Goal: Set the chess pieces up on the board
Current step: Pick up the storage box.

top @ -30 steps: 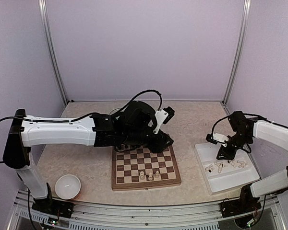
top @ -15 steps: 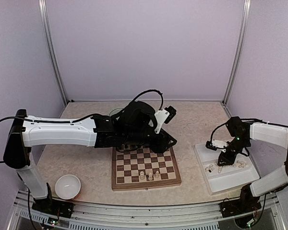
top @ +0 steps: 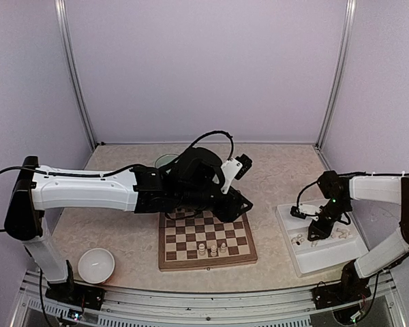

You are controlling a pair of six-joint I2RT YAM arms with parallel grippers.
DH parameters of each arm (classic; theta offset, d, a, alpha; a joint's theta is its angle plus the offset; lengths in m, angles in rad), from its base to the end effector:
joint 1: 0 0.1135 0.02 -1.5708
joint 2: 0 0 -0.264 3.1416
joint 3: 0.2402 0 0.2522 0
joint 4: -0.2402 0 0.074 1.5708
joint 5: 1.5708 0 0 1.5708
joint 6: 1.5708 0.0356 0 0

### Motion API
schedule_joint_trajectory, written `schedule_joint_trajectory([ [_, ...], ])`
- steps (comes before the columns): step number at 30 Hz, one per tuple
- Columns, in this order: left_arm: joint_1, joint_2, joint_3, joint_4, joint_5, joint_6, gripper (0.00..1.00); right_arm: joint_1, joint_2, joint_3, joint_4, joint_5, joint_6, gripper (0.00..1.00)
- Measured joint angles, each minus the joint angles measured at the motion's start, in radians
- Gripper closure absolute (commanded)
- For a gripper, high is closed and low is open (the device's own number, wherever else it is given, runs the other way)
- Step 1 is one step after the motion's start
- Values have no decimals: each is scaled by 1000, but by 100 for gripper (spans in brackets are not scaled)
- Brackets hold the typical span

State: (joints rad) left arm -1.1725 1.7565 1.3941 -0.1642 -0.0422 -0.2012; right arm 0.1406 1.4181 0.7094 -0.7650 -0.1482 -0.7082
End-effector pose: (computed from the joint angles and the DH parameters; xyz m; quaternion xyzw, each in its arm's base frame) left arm 0.1619 -0.3808 0.2872 0.3952 0.7713 -0.3020 0.3971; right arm 0.2126 0.0354 0.1519 -0.4134 0.9062 0.0574 0.0672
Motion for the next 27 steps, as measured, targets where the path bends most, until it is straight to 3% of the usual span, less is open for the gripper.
schedule_joint_trajectory([
  [6,-6,0,-12,1,-1,-5,45,0,-8,-10,8,6,9,64],
  [13,-8,0,-19,8,-3,-8,45,0,-36,-27,20,36,16,84],
  [20,-8,0,-19,30,-3,-8,45,0,-97,-13,-12,1,17,90],
  [27,-8,5,-19,58,-2,-19,45,0,-217,18,-23,-109,10,91],
])
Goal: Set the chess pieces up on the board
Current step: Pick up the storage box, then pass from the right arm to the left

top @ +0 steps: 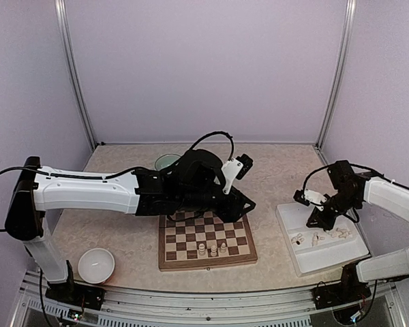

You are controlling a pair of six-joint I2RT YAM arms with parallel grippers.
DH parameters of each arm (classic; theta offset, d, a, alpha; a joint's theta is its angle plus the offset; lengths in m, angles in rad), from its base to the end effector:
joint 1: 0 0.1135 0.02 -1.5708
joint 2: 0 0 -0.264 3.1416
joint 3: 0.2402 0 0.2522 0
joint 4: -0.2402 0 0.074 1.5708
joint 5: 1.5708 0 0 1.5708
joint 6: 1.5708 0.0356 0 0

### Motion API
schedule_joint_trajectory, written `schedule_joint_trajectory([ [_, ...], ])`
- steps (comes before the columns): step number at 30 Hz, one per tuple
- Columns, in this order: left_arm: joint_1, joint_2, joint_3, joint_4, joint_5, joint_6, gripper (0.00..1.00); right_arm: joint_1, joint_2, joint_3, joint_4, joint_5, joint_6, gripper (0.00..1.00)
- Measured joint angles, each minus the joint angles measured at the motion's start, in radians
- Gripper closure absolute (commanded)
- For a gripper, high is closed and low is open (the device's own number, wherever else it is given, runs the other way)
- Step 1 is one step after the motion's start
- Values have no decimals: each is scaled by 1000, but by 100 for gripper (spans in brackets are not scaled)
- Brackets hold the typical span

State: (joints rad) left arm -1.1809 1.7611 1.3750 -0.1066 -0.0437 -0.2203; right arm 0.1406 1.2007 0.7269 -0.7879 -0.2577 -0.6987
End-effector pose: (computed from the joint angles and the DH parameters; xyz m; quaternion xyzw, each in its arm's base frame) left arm 0.1596 -0.3842 0.2842 0.3865 0.7661 -0.3165 0.4044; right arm 0.1996 0.0374 0.1980 -0.4173 0.8868 0.0800 0.1817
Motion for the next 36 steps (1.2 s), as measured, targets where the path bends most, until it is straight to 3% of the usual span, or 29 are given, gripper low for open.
schedule_joint_trajectory([
  [5,-1,22,2,15,2,-1,46,0,-91,31,-3,-90,-25,91],
  [9,5,26,-3,25,-13,-3,46,0,-122,69,16,-255,-45,89],
  [18,71,-69,-114,76,-55,-45,46,142,-35,130,246,-576,13,87],
  [26,130,-129,-202,209,89,-183,49,345,176,230,342,-624,43,88],
  [36,134,-108,-194,237,194,-270,50,391,261,279,510,-659,93,89],
])
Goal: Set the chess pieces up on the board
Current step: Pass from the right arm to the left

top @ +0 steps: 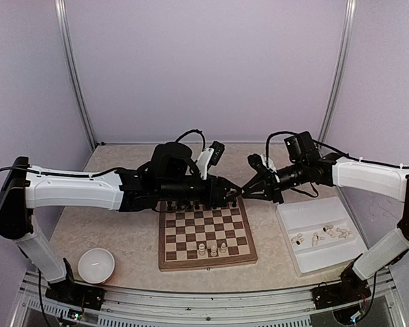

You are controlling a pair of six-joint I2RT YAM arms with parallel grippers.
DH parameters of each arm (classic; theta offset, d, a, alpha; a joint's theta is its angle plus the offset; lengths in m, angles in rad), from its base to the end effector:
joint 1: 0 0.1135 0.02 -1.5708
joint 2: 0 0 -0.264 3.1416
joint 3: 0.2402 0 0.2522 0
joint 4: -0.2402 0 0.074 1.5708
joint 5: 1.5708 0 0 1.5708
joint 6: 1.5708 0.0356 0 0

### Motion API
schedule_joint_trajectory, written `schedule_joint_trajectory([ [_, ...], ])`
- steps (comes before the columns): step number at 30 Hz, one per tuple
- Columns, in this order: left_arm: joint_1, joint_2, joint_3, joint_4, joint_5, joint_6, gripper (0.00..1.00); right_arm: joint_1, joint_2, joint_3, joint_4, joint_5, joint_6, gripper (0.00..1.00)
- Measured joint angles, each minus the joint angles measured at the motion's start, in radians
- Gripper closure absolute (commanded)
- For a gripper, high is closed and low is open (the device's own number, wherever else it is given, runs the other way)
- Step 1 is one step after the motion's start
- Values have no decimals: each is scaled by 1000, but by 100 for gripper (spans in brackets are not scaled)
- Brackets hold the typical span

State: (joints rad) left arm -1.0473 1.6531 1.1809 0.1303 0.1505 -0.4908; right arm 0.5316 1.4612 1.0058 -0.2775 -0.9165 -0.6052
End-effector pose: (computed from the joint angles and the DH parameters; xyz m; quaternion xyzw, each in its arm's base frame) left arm 0.1904 -0.3405 0.2820 0.2655 0.7715 -0.4439 0.3704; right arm 0.2517 0.1808 0.2581 -0.5927 0.5936 0.3904 0.3795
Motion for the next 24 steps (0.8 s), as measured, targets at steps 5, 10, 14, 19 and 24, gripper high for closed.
schedule_joint_trajectory([
  [5,2,27,4,-8,11,-28,54,31,33,35,33,2,5,89],
  [10,4,46,4,-8,26,-53,58,68,35,47,34,12,-2,89],
  [14,10,47,4,-9,42,-75,57,81,35,47,34,32,-11,89],
  [19,32,47,-21,36,95,-116,56,83,34,48,34,51,-23,88],
  [24,43,47,-34,72,133,-153,60,87,32,48,32,65,-31,88],
])
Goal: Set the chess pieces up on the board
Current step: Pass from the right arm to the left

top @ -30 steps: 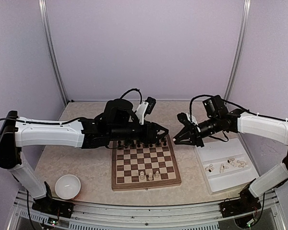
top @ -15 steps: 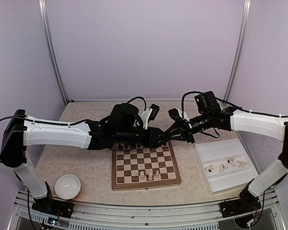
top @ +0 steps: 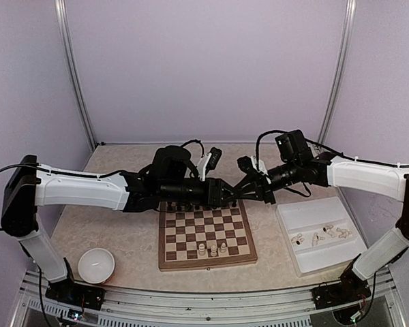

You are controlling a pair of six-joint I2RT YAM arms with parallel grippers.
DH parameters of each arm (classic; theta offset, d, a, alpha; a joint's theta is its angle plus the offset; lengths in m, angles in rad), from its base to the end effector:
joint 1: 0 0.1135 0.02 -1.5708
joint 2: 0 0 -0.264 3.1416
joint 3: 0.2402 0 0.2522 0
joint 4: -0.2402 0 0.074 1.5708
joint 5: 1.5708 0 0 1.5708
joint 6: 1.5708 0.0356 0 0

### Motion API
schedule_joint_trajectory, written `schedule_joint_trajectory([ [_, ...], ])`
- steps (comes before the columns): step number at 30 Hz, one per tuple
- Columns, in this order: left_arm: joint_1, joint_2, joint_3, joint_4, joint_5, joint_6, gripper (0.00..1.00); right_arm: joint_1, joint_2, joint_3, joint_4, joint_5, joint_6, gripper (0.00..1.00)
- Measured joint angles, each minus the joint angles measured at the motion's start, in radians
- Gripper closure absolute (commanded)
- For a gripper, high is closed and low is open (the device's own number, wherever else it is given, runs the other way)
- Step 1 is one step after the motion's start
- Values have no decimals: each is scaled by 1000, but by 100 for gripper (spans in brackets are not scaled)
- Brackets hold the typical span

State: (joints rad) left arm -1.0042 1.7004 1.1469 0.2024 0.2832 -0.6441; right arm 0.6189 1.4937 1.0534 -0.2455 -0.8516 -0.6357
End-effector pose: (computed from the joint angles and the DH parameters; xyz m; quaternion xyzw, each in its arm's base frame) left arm 0.2040 -0.3391 0.2604 0.2249 0.7839 -0.4947 0.3002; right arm 0.2469 0.2088 0.2649 -0.6263 0.5625 0.3700 0.3931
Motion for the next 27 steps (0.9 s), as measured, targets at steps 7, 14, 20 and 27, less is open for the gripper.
schedule_joint_trajectory([
  [7,11,0,-20,48,42,-48,70,2,-10,0,-6,4,-12,87],
  [14,32,0,-57,125,101,-105,78,9,-22,0,-15,8,-29,87],
  [20,45,2,-78,174,143,-145,86,12,-31,0,-19,11,-34,88],
  [27,54,13,-78,179,154,-160,92,13,-34,0,-28,35,-33,87],
])
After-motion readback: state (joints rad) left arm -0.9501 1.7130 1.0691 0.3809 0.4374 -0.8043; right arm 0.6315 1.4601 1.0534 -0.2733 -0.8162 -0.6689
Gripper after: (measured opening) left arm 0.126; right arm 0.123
